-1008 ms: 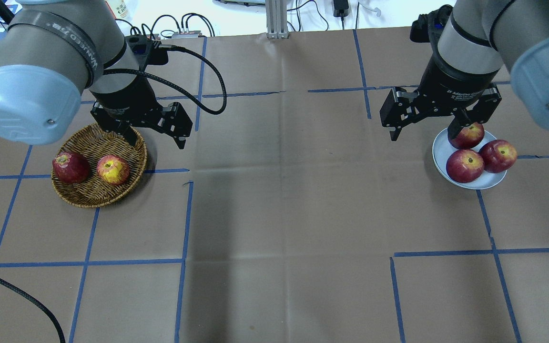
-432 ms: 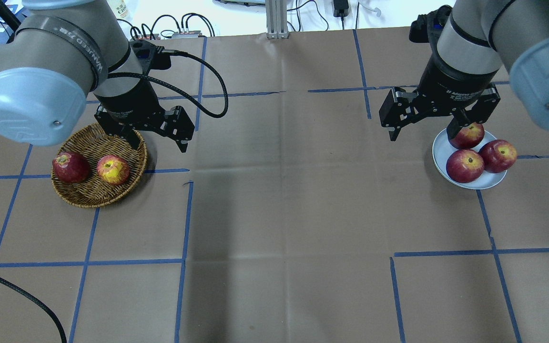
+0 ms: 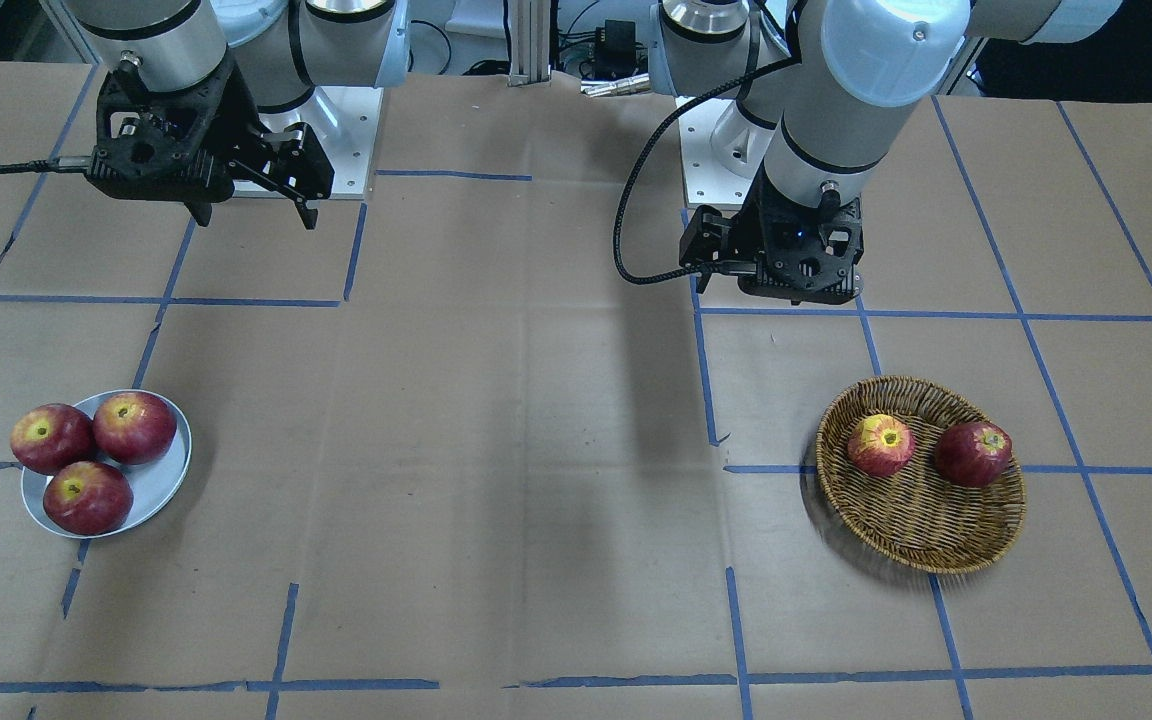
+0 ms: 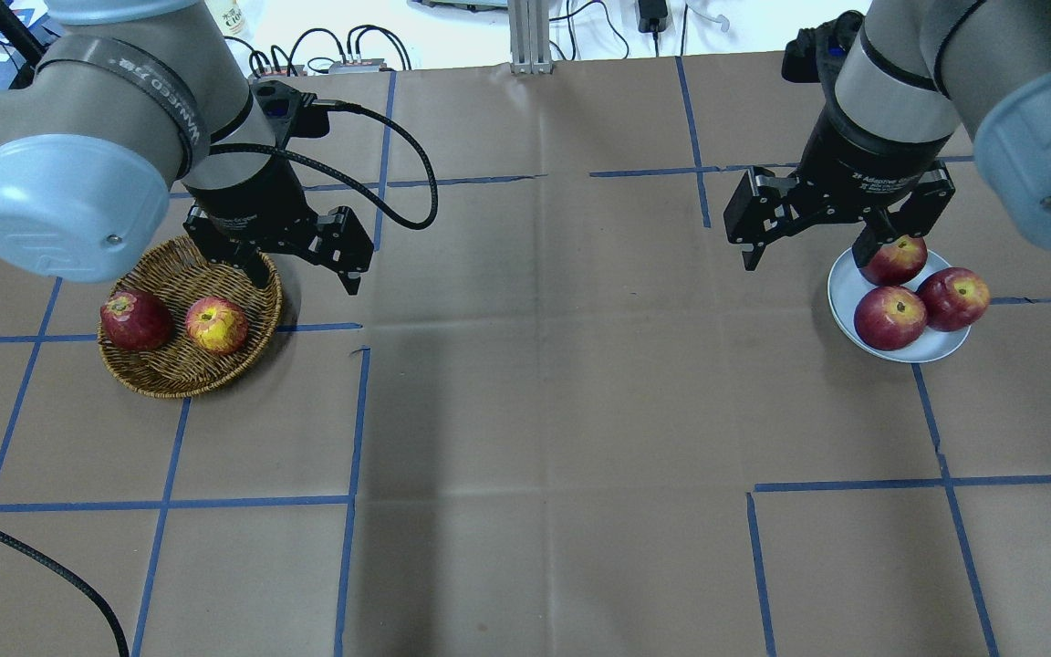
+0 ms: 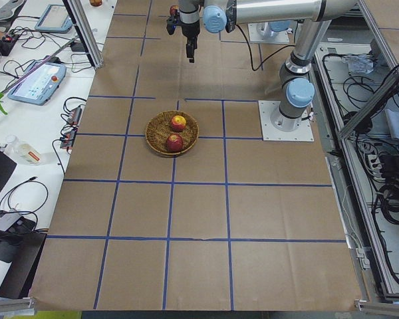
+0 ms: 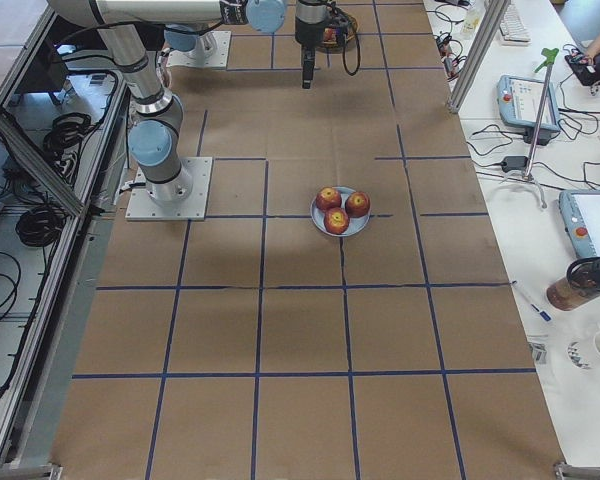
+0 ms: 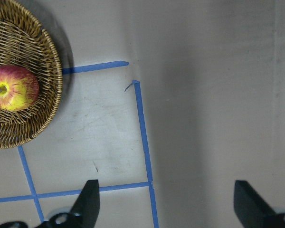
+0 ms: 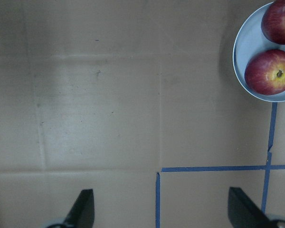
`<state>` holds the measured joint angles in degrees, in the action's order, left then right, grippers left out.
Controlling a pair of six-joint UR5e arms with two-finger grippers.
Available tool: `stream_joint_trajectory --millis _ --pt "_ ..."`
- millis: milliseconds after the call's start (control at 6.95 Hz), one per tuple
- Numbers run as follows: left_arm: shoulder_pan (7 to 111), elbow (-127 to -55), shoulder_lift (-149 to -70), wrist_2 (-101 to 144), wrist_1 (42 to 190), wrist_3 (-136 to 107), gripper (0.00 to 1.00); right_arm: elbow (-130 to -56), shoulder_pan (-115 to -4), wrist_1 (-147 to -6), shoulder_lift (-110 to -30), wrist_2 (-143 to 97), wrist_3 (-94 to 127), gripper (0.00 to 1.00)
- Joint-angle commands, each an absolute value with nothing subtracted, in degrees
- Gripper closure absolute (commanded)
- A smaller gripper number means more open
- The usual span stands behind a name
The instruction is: Transfer apple from basket to plate
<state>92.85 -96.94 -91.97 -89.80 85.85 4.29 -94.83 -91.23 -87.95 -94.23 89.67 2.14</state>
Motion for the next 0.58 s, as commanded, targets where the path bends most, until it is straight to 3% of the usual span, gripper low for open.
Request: stream_joint_trajectory --millis 0,432 --pt "92.8 -97.2 -91.6 -89.8 85.7 4.6 0.01 -94.9 -91.2 -87.9 -94.1 89.6 2.1 0.00" --pt "91.6 -97.4 -91.6 -90.3 85.6 6.2 0.01 -94.9 -91.3 -87.9 -94.0 89.9 2.0 0.00"
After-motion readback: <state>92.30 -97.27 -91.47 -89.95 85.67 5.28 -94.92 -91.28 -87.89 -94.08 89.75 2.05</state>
